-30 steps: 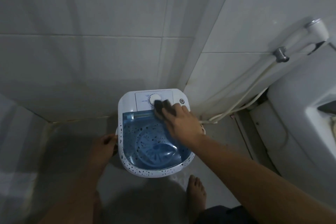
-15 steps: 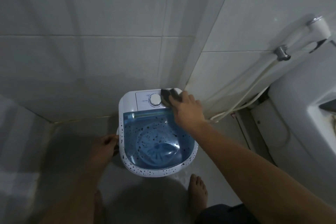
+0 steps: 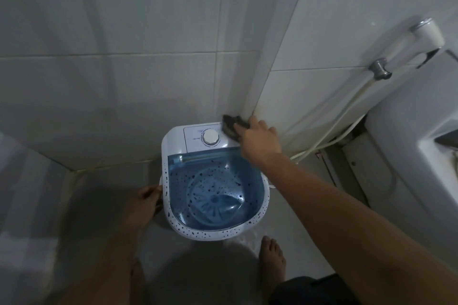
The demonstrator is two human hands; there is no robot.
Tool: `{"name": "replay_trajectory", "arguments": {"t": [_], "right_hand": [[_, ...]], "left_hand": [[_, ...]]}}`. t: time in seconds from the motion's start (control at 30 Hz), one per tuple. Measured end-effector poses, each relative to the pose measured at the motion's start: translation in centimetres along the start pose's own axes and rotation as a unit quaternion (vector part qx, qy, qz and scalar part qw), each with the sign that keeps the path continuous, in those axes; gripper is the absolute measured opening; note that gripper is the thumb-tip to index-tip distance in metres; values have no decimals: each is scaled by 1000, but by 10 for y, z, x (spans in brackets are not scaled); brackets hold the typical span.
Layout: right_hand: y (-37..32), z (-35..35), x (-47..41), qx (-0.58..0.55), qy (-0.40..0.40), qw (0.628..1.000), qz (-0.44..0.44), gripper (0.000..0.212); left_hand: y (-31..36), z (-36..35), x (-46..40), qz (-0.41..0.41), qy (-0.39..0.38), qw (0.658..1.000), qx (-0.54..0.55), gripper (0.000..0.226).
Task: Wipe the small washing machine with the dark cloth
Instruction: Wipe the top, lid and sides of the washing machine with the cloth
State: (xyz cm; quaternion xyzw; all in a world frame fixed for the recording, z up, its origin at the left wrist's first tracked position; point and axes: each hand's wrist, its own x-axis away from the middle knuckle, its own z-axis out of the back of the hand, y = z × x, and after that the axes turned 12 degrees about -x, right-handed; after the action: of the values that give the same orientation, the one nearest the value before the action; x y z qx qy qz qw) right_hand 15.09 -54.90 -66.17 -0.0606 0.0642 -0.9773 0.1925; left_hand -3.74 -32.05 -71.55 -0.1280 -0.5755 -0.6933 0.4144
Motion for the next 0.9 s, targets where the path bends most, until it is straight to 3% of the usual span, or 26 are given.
{"name": "replay_trajectory", "arguments": {"t": [0.1, 0.17, 0.23, 0.33, 0.4, 0.5, 0.63, 0.73, 0.9], "right_hand": [[16, 9, -19, -57, -29, 988, -143, 39], [13, 2, -13, -109, -18, 983, -147, 39], [8, -11, 11, -116, 29, 991, -62, 44], [9, -28, 52, -72, 43, 986, 142, 47], [17, -30, 49, -36, 43, 978, 199, 48], [22, -16, 6, -34, 38, 995, 85, 53], [22, -5, -44, -202, -4, 976, -84, 48], [29, -6, -46, -262, -36, 961, -80, 45], [55, -27, -6, -323, -2, 941, -101, 45]], "left_hand": [[-2, 0, -4, -3, -4, 1000, -3, 26], [-2, 2, -4, 0, -11, 1000, -4, 24], [-3, 2, -3, -3, -19, 1000, -2, 23], [-5, 4, -3, -7, -19, 1000, 5, 23], [-4, 3, -3, -5, -16, 1000, 10, 24], [-2, 2, 0, -6, -14, 1000, 16, 24], [1, 1, 1, -6, -16, 1000, 4, 27], [-1, 3, 0, -4, -14, 1000, -3, 28], [-4, 4, -1, -2, -12, 1000, -16, 24]]}}
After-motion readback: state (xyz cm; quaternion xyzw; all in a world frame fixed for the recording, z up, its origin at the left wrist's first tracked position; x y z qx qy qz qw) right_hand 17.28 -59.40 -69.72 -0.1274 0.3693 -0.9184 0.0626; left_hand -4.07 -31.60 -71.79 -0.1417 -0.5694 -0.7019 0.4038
